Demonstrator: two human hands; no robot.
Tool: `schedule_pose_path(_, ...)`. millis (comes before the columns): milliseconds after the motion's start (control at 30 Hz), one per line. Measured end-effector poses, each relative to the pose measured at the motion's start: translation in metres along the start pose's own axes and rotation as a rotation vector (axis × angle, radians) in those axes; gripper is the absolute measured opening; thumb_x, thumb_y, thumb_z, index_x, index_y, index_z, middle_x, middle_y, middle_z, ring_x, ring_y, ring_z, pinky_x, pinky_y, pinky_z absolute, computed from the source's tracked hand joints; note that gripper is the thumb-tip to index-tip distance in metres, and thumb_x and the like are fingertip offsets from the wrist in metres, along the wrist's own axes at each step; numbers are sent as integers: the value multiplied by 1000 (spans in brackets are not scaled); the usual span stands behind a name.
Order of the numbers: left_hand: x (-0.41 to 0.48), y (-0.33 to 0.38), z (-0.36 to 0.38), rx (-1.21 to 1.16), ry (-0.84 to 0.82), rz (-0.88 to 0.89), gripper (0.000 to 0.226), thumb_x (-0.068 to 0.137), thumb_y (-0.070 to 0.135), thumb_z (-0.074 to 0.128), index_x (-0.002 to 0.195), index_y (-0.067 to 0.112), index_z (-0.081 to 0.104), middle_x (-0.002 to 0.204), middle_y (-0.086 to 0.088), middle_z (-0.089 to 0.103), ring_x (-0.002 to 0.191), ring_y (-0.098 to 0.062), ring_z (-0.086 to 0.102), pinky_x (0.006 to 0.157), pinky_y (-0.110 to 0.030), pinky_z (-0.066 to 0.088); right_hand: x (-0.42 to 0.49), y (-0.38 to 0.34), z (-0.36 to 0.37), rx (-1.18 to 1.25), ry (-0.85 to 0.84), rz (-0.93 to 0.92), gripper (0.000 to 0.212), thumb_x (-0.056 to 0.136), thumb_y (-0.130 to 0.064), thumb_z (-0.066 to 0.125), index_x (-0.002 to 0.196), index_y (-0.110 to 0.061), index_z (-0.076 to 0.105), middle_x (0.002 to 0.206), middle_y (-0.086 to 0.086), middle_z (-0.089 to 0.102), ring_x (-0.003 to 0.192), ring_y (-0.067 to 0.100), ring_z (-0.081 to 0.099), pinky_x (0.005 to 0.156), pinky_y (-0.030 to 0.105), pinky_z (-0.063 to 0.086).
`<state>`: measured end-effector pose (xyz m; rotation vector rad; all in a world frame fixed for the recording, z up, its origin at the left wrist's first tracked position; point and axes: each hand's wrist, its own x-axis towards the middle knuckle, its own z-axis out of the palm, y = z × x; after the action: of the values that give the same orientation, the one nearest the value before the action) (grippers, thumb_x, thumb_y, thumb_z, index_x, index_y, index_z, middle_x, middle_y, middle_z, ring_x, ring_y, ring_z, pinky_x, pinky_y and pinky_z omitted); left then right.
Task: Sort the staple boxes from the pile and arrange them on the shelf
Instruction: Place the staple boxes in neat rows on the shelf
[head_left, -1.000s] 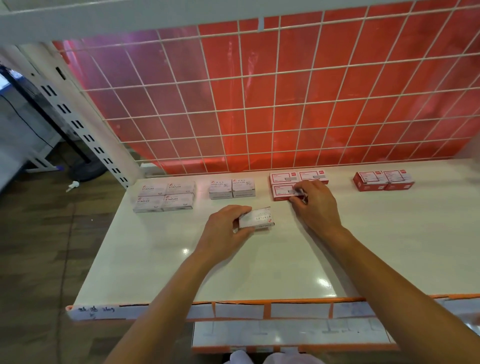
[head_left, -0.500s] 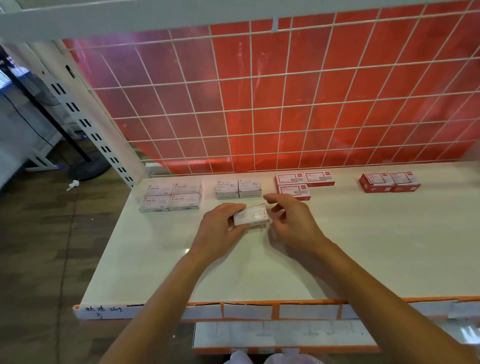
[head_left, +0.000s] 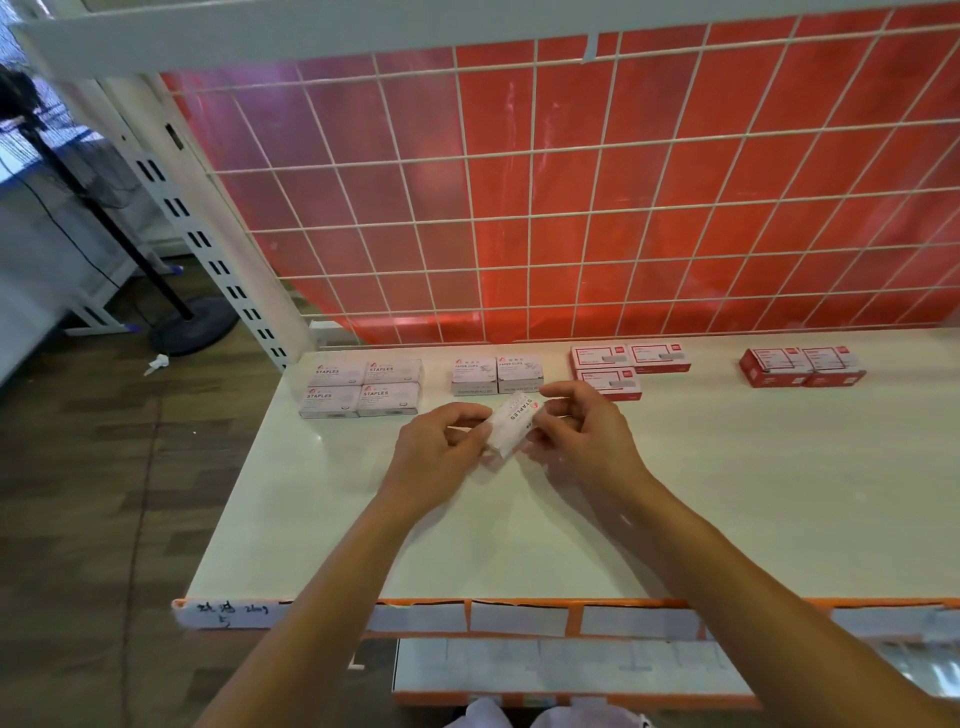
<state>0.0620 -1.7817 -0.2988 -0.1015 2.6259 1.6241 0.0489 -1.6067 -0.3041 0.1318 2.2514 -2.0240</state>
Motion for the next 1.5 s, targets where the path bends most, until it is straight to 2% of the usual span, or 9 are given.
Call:
schedule_pose_path(100, -1, 1, -1, -199, -41, -105, 30, 85, 9, 69, 112, 21, 64, 94, -3, 67, 81, -24, 71, 81, -44, 58, 2, -2, 2, 40, 10, 46, 19, 88, -4, 61, 105, -11, 54, 92, 13, 65, 72, 21, 70, 59, 33, 59)
schedule_pose_path(233, -2, 3, -3, -322, -238, -216, 60, 83, 3, 70, 129, 32, 45, 96, -11, 61, 81, -22, 69, 76, -39, 59, 1, -2, 5, 54, -22, 34, 6, 87, -4, 63, 85, -9, 60, 83, 12, 69, 74, 22, 69, 59, 28, 57)
schedule_pose_path(533, -3, 2, -7, -489, -156, -239, 17, 98, 11, 50, 114, 8, 57, 86, -13, 73, 76, -27, 72, 66, -33, 59, -7, -10, 4, -92, -381, 18, 40, 81, -14, 72, 118, -23, 60, 107, 0, 66, 92, 19, 67, 76, 32, 58)
schedule_pose_path(667, -2, -2, -7, -427, -119, -248, 17, 100, 16, 47, 107, 8, 60, 76, -12, 70, 72, -26, 70, 66, -31, 59, -3, -9, 7, -315, -361, -68, 62, 76, -7, 73, 133, -19, 51, 125, 5, 54, 106, 19, 59, 91, 38, 52)
schedule_pose_path(800, -1, -8, -12, -345, -62, -231, 15, 98, 16, 51, 100, 6, 62, 72, -9, 67, 65, -19, 65, 64, -30, 55, -5, -11, 6, -217, -358, 26, 53, 86, -6, 63, 136, -16, 49, 123, 2, 57, 93, 15, 66, 77, 25, 55)
schedule_pose_path(967, 2, -18, -28, -96, -57, -136, 28, 87, 24, 69, 114, 21, 64, 99, 3, 67, 86, -12, 67, 80, -31, 57, -7, -14, 9, -50, -367, 110, 44, 90, -1, 57, 133, -12, 50, 119, 0, 55, 94, 13, 61, 78, 21, 54)
schedule_pose_path(1133, 1, -19, -45, 86, -182, -59, 48, 79, 23, 77, 124, 25, 59, 115, 5, 66, 94, -11, 68, 85, -30, 56, -8, -14, 23, 52, -418, 154, 45, 89, 3, 57, 129, -15, 51, 118, 7, 60, 96, 17, 63, 84, 33, 53)
schedule_pose_path(1267, -2, -21, -62, 344, -111, 7, 52, 77, 32, 77, 126, 26, 60, 112, 9, 62, 92, -7, 59, 76, -13, 49, -5, -11, 39, -164, -417, 9, 49, 86, 4, 58, 128, -20, 53, 122, 2, 59, 106, 14, 59, 84, 24, 55)
schedule_pose_path(1500, -10, -43, -104, 336, -18, -48, 55, 76, 27, 78, 128, 21, 60, 95, 10, 64, 80, 0, 61, 65, 1, 42, 3, -9, 67, -508, -350, -243, 45, 85, -5, 62, 128, -17, 55, 121, 1, 60, 101, 10, 57, 92, 23, 48)
